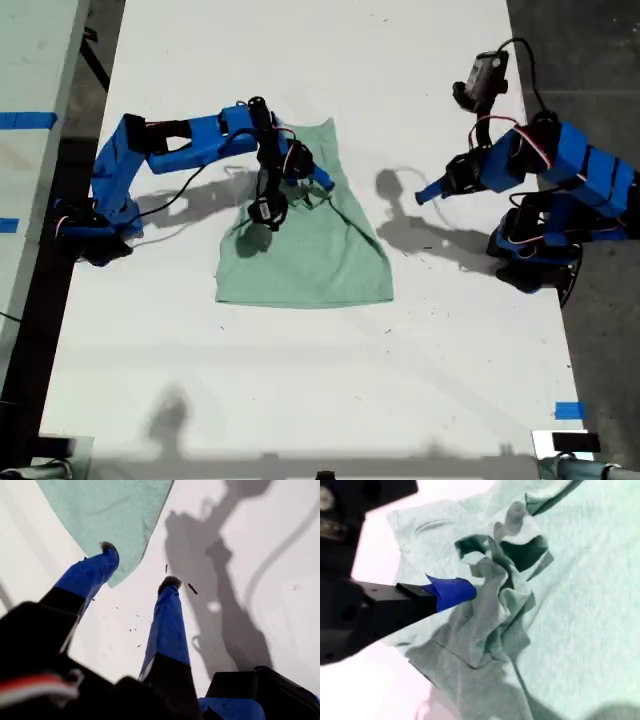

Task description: Fold tshirt

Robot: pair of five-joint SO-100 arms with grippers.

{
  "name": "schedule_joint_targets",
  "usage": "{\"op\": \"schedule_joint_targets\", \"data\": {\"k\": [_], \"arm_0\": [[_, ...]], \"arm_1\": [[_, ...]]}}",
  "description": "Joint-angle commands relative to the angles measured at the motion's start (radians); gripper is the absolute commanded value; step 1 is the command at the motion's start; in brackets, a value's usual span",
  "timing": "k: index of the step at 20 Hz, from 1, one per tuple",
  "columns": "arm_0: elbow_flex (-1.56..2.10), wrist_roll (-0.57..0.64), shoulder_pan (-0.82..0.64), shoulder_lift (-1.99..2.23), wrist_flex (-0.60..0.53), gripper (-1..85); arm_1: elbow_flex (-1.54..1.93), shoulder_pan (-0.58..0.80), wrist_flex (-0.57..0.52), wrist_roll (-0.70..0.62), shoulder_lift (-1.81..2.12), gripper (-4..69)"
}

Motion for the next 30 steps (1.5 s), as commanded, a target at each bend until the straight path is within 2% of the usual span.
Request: {"op": "schedule_joint_targets", "data": {"k": [1,2,4,6,7,9,13,17,21,25,26,28,29,30], "arm_0": [[-0.003,-0.003,-0.021,0.311,0.104,38.2],[0.017,-0.003,-0.021,0.393,0.150,36.6],[0.147,-0.014,-0.003,0.561,0.184,26.9],[0.407,-0.094,0.031,0.756,0.138,16.3],[0.563,-0.135,0.054,0.861,0.092,15.5],[0.811,-0.235,0.106,1.011,0.048,17.1],[1.003,-0.423,0.287,1.083,-0.014,24.1],[1.022,-0.459,0.370,1.052,-0.107,24.7],[1.019,-0.462,0.377,1.020,-0.126,23.8],[1.019,-0.462,0.373,1.011,-0.133,23.6],[1.019,-0.462,0.368,1.008,-0.130,23.6],[1.019,-0.457,0.365,1.003,-0.129,23.2],[1.019,-0.457,0.362,1.000,-0.129,23.1],[1.019,-0.456,0.359,0.997,-0.129,23.0]], "arm_1": [[-0.002,-0.025,-0.032,0.017,0.026,20.1],[-0.002,-0.038,-0.032,0.017,0.026,19.8],[-0.002,-0.074,-0.046,0.015,0.023,20.8],[0.000,-0.124,-0.091,0.012,0.002,21.4],[0.003,-0.150,-0.121,0.012,-0.021,22.5],[0.017,-0.193,-0.181,0.023,-0.089,27.7],[0.097,-0.275,-0.342,0.058,-0.252,30.1],[0.215,-0.322,-0.508,0.114,-0.385,30.2],[0.281,-0.353,-0.620,0.169,-0.465,28.0],[0.262,-0.380,-0.706,0.196,-0.594,22.3],[0.244,-0.383,-0.712,0.202,-0.643,18.8],[0.183,-0.390,-0.686,0.199,-0.715,6.5],[0.155,-0.388,-0.669,0.195,-0.742,2.2],[0.132,-0.388,-0.649,0.192,-0.764,1.0]]}}
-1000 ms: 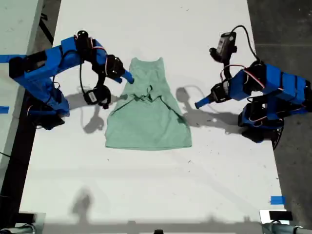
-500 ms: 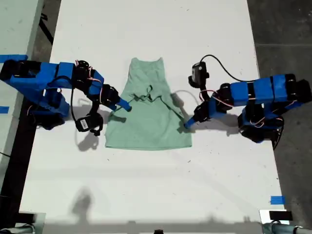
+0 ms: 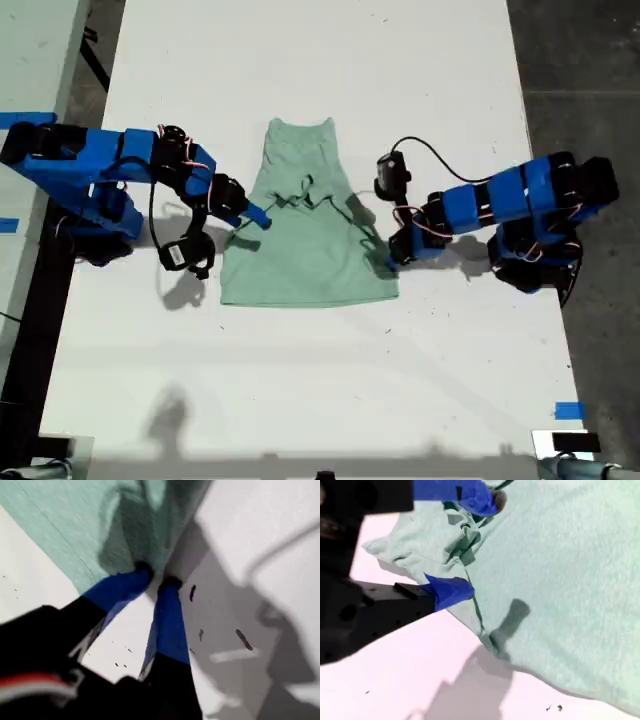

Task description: Fold tshirt

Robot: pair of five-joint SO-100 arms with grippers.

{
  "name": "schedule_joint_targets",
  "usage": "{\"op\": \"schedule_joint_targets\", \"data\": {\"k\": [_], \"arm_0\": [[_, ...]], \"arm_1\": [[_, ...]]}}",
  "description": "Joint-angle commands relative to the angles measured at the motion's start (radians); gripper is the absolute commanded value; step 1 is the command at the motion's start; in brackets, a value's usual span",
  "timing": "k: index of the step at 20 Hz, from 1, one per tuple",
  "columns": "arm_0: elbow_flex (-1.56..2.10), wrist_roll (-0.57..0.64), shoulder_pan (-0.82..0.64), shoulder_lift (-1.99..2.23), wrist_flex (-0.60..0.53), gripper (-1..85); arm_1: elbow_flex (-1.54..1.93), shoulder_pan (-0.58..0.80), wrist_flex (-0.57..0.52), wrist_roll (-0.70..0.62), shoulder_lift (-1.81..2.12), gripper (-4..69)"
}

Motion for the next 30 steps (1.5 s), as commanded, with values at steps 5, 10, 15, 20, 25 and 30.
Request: {"op": "schedule_joint_targets", "data": {"k": [5,10,15,20,25,30], "arm_0": [[-0.017,-0.003,-0.008,0.005,0.002,22.5],[-0.018,-0.003,-0.008,0.005,0.003,22.0],[-0.025,-0.003,-0.011,0.005,0.003,21.9],[-0.026,-0.009,0.000,0.003,0.005,21.7],[-0.026,-0.011,0.006,0.002,0.008,21.4],[-0.026,-0.011,0.008,0.000,0.002,21.4]], "arm_1": [[-0.117,-0.015,0.091,-0.009,-0.029,-1.1],[-0.235,-0.009,0.402,-0.035,0.239,-1.1],[-0.321,-0.017,0.373,-0.020,0.213,-1.1],[-0.529,-0.040,0.295,-0.008,-0.021,-1.1],[-0.638,-0.054,0.344,-0.017,-0.121,-1.2],[-1.003,-0.089,0.380,-0.052,-0.391,-1.2]]}}
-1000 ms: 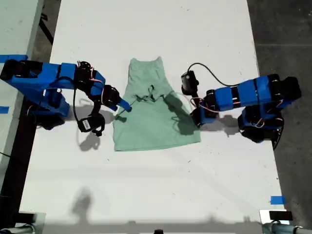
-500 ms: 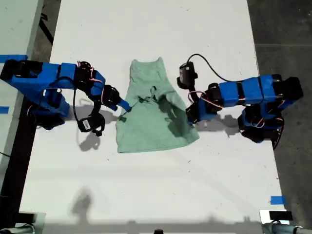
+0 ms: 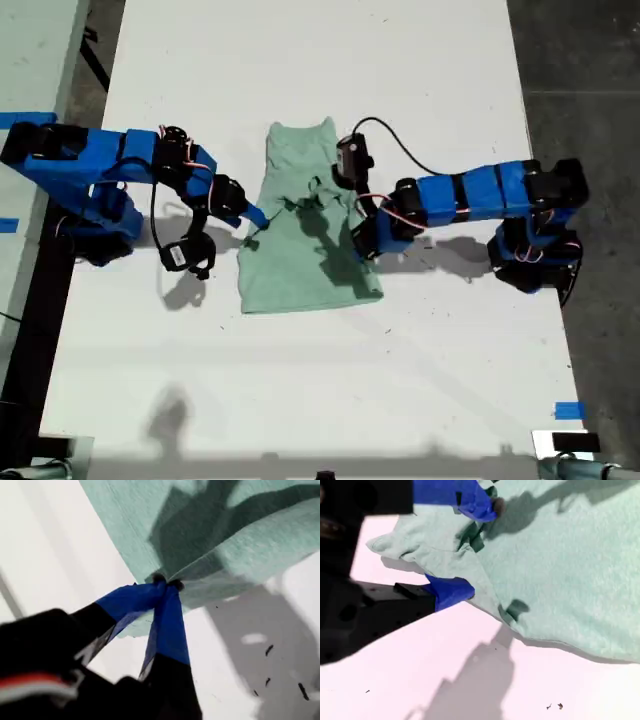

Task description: Fold tshirt

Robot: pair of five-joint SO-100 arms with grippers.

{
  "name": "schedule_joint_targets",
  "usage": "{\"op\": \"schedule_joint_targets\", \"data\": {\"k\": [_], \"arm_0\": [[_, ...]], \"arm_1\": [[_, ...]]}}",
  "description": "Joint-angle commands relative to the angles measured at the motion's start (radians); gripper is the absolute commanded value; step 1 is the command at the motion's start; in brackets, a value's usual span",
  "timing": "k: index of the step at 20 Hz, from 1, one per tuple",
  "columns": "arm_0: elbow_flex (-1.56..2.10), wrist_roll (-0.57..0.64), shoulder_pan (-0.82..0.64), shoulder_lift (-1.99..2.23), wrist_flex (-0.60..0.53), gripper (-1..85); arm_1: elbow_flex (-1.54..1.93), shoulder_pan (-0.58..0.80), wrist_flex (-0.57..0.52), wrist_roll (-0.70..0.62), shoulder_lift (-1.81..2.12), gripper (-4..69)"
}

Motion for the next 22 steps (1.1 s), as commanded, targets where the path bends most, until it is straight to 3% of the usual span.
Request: {"op": "schedule_joint_targets", "data": {"k": [1,5,6,9,15,22], "arm_0": [[-0.026,-0.011,0.011,0.008,0.002,21.3],[-0.026,-0.011,0.017,0.005,0.008,21.3],[-0.028,-0.011,0.017,0.005,0.012,22.0],[-0.034,-0.011,0.017,0.008,0.021,22.8],[-0.077,-0.067,0.094,0.089,0.141,22.7],[0.109,-0.114,0.170,0.011,-0.071,22.3]], "arm_1": [[-0.295,-0.037,0.046,-0.023,-0.166,-1.2],[-0.357,-0.021,-0.008,0.054,-0.405,0.2],[-0.356,-0.014,0.002,0.077,-0.440,13.0],[-0.374,-0.014,0.078,0.095,-0.428,32.9],[-0.428,-0.023,0.270,0.081,-0.204,29.1],[-0.368,-0.017,0.296,0.067,-0.115,28.3]]}}
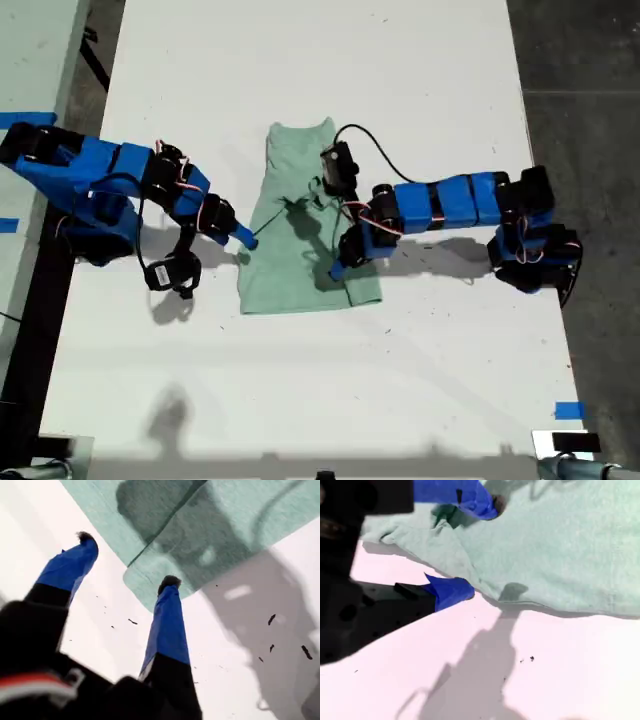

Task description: Fold tshirt

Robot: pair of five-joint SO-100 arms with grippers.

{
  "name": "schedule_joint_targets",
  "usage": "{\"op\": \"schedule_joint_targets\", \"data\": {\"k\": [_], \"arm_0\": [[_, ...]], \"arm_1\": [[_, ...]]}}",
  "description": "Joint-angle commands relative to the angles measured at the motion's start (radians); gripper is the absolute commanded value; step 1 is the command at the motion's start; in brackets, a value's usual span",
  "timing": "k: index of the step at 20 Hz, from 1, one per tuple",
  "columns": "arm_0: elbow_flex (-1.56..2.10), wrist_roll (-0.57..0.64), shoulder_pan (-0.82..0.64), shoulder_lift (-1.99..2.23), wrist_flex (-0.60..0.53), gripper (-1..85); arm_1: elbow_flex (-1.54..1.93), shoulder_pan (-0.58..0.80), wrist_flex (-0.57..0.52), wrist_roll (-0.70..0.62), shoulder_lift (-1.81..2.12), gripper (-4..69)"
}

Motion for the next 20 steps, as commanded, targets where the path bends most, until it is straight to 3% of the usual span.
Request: {"op": "schedule_joint_targets", "data": {"k": [1,4,8,11,13,20], "arm_0": [[0.048,-0.020,0.026,-0.046,-0.109,22.2],[0.092,-0.020,0.032,-0.192,-0.235,18.4],[0.028,-0.044,0.017,-0.405,-0.255,17.5],[0.018,-0.051,0.012,-0.413,-0.252,0.1],[0.012,-0.071,0.029,-0.374,-0.255,0.1],[-0.025,-0.166,0.034,-0.029,0.002,0.1]], "arm_1": [[-0.051,-0.002,0.006,-0.006,0.091,28.3],[-0.051,-0.011,0.005,-0.005,0.091,28.5],[-0.044,-0.026,0.005,-0.002,0.095,28.6],[-0.037,-0.034,0.002,0.003,0.095,28.8],[-0.035,-0.037,0.000,0.002,0.097,28.8],[-0.012,-0.035,-0.006,0.000,0.100,28.8]]}}
